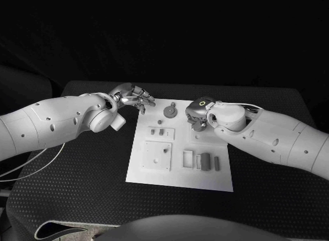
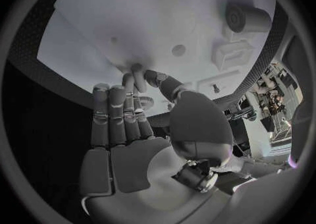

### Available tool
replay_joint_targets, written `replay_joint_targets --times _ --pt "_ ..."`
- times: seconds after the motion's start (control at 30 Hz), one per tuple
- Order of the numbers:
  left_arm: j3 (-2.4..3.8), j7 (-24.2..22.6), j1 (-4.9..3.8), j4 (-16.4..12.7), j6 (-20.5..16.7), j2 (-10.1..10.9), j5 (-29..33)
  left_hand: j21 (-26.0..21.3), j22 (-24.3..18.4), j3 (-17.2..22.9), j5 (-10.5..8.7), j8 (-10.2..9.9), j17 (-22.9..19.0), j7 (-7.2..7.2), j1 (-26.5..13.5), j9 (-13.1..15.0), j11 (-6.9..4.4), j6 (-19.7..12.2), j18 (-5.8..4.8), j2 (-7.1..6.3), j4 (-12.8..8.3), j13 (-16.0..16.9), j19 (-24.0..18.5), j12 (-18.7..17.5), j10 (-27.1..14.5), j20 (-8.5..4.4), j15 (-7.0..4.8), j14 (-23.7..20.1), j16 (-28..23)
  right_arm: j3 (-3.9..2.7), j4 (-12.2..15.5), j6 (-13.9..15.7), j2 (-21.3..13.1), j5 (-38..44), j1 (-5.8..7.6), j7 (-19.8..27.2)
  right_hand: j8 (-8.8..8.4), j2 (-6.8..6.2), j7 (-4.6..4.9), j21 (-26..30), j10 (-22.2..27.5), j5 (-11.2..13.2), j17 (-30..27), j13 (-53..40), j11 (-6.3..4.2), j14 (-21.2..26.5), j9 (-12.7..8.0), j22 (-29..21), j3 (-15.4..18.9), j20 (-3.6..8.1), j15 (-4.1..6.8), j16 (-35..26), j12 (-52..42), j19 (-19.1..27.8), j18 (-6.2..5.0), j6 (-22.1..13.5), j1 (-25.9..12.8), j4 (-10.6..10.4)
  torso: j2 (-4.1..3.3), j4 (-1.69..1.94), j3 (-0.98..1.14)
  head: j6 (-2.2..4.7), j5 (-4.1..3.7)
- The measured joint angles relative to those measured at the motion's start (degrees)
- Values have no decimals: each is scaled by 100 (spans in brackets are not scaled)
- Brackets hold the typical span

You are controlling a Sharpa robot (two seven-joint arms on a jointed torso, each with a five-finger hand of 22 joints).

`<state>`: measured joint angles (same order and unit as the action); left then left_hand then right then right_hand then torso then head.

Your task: Assemble the parts on the task board

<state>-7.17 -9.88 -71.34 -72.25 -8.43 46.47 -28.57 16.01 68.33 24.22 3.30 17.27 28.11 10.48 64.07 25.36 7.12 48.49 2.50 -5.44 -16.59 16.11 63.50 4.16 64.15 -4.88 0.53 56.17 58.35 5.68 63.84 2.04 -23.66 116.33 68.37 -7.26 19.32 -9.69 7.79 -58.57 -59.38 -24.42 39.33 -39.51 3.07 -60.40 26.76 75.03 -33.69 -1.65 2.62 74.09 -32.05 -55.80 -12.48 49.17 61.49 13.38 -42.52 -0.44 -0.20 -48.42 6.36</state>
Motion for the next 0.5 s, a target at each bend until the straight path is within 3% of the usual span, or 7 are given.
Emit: replay_joint_targets --times 0.17,0.5 --pt "0 11 -1 0 9 -4 1 0 0 0 0 0 0 0 0 0 -1 0 0 0 0 0 7 0 0 8 0 0 0 13 -7 -22 11 -2 10 6 26 104 -57 -58 -72 0 -2 -169 -72 -40 4 0 -5 0 40 65 -282 0 -1 58 -20 117 1 -3 -1 -14 3" --pt "0 33 -1 2 21 -7 1 0 5 0 0 0 -1 0 0 0 -1 0 0 0 0 -5 7 0 1 9 0 0 0 26 -36 50 17 2 0 0 54 319 -148 -93 -52 1 -5 -407 -93 -79 32 -1 -85 34 102 112 -702 -55 -38 148 10 232 4 -7 0 -26 3"
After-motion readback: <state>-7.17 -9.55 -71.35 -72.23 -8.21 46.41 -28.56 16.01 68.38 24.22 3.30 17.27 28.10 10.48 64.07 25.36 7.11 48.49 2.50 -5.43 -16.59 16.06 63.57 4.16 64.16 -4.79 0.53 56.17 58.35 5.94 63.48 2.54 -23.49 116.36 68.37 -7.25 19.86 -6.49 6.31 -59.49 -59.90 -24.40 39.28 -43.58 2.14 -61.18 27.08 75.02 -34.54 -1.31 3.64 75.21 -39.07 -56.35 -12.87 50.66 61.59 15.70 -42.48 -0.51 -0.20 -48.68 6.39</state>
